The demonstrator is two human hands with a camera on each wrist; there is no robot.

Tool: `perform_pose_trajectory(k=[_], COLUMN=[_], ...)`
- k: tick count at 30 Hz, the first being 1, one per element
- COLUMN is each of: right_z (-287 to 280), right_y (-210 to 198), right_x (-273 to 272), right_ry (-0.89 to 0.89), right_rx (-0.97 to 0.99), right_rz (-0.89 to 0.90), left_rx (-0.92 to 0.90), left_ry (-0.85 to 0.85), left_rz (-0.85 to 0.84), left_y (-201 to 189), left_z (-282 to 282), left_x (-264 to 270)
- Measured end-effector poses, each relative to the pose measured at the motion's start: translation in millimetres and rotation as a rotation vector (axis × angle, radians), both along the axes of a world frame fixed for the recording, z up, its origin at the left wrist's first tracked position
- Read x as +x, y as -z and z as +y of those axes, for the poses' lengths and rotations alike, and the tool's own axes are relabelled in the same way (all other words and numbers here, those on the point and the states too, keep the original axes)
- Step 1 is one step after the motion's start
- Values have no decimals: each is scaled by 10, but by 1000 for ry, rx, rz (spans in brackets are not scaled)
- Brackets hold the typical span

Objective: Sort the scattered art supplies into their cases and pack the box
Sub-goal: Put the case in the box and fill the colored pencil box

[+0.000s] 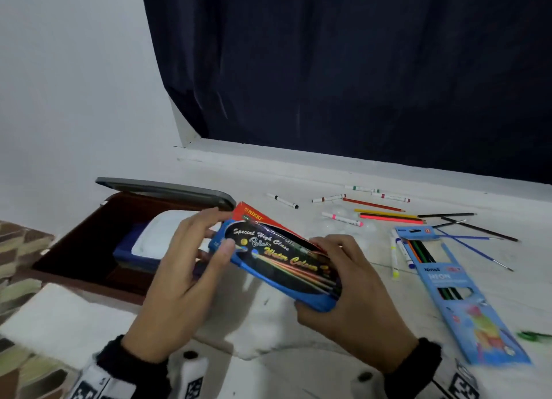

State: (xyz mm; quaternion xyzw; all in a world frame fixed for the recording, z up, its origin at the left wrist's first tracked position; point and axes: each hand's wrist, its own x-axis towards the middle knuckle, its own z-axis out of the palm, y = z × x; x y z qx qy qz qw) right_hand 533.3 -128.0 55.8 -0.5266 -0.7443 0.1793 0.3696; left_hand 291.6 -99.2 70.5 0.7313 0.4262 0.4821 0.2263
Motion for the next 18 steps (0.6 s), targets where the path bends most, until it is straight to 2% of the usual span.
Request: perform_pose_trajectory(k=[5,10,14,18], right_z=[165,336,422,532], right_y=[-226,-376,-447,-338], right_x=[-933,-1719,-2034,-2249], right_ry=[-37,-52,-32,-42], right_rx=[55,-94,-285,-427], right_rz=[81,63,117,-30], left_rx=[41,7,-121,-258], left_ry=[-56,-73,12,116], left_rz=[-16,95,167,343], left_y=[-81,31,119,193], left_z=[261,501,594,729], left_x=[-977,-1900,-2279,-2434])
